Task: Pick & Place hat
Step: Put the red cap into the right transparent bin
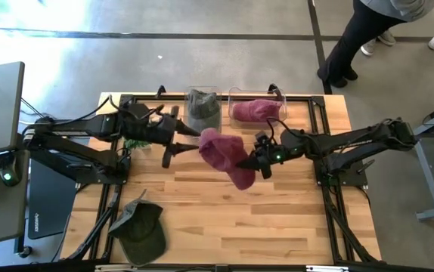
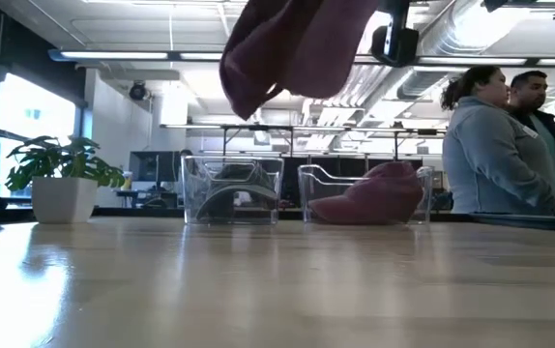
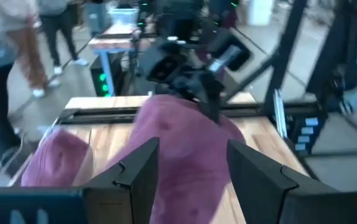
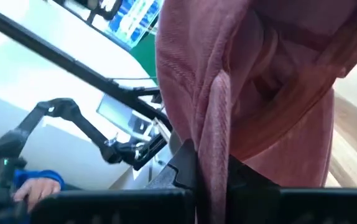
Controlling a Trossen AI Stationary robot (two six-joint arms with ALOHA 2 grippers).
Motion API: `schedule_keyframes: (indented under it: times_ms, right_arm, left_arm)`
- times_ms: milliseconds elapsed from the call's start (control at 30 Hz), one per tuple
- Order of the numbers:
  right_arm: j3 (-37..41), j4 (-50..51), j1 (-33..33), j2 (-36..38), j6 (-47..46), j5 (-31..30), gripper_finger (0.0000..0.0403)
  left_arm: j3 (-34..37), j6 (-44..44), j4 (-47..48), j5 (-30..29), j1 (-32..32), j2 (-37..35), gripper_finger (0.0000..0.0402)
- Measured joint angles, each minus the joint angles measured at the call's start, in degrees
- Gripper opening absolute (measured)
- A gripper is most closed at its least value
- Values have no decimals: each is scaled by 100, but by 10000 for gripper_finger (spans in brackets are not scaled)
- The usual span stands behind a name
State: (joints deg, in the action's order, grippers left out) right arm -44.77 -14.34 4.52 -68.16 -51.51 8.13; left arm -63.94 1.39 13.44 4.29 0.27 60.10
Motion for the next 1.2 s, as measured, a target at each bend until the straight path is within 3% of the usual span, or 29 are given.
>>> schedule_keyframes:
  times_ms: [233,433,567,867,1100,1200]
  right_arm:
    - [12,-373,-96,4,-59,-170,8]
    - [-18,-384,-152,4,-34,-165,9]
    - [-18,-379,-153,4,-49,-203,10]
    - [-18,-375,-153,7,-79,-232,13]
    - [-18,-375,-153,9,-66,-240,8]
    - [-18,-373,-153,9,-85,-244,14]
  left_arm:
    - [-13,948,398,-132,-185,461,182]
    - [-17,-475,491,-662,-177,669,182]
    - [-104,-538,600,-758,-183,682,182]
    - [-280,227,928,-2631,-477,674,182]
    - [-273,1,760,-2464,-403,1100,211]
    - [-271,-281,694,-2661,-402,1302,231]
